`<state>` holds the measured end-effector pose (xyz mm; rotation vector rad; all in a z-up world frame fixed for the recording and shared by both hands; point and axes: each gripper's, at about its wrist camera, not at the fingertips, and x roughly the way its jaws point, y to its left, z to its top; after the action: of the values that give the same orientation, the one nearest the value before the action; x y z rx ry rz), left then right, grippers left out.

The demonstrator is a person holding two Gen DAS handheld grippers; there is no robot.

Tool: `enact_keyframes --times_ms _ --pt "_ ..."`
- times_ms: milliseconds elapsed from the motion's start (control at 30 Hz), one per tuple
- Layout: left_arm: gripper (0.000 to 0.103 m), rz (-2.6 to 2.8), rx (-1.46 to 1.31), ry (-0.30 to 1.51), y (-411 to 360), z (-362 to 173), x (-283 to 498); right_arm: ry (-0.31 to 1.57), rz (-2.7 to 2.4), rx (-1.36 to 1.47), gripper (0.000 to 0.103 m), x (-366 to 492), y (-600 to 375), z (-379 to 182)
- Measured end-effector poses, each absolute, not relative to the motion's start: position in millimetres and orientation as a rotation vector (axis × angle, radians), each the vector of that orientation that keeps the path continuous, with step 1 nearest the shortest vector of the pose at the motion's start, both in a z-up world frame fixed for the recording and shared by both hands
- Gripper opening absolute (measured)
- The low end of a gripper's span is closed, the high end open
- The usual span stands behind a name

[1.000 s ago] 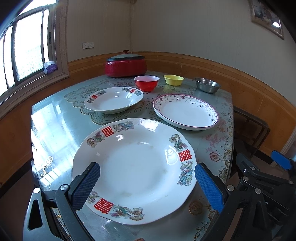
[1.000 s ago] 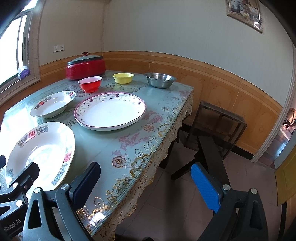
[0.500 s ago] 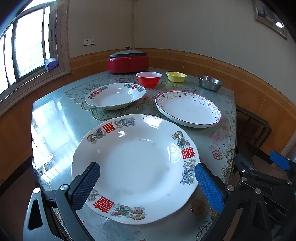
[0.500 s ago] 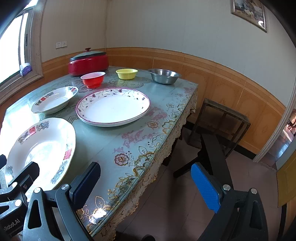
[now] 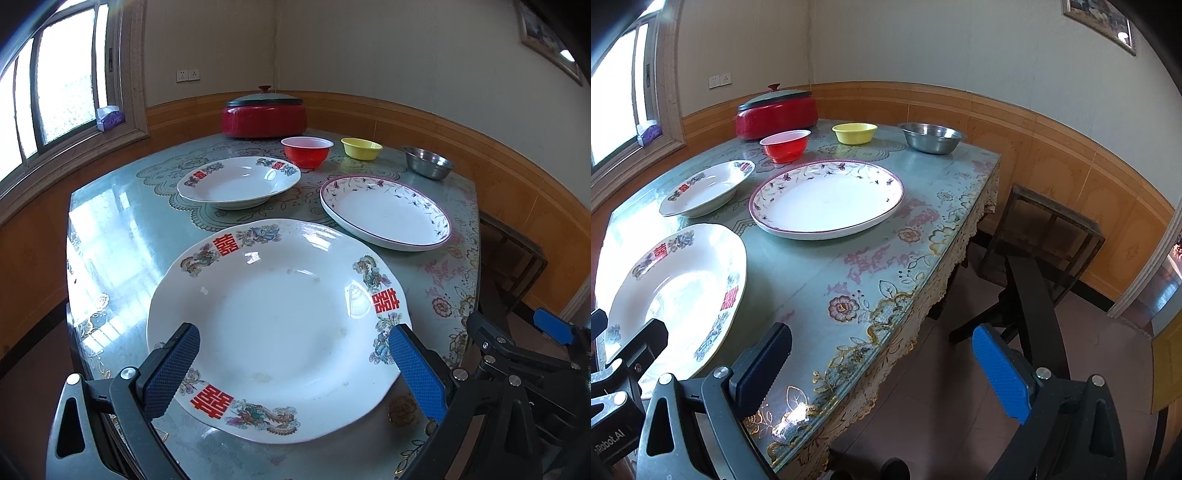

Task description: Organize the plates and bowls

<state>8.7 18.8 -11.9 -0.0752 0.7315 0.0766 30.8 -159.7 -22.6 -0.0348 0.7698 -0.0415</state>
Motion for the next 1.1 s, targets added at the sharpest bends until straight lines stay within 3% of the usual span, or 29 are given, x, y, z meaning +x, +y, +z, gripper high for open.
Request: enact_keyframes --times_ms 300,633,800,967,1033,1100 --pt "0.103 -0.047 -0.182 0.784 29 -17 15 0.824 0.095 0.044 0.1 44 -171 -22" --pt "0.103 -0.058 -0.334 0.823 50 -16 33 0.875 0.261 0.091 0.097 117 -200 -10" --pt "0.103 0.019 -0.345 0.751 45 -1 48 0.885 0.336 0.048 0.082 166 -213 -6" --pt "0.103 0.082 -0.342 0.754 26 8 78 0.887 0.414 -0.019 0.053 215 -222 -5" --pt "0.103 0.107 -0.339 0.793 15 8 93 0.886 0.437 -0.058 0.046 233 -225 -4" --pt "0.103 0.139 -0.338 0.822 4 7 108 0.9 0.473 -0.087 0.046 253 -227 -7"
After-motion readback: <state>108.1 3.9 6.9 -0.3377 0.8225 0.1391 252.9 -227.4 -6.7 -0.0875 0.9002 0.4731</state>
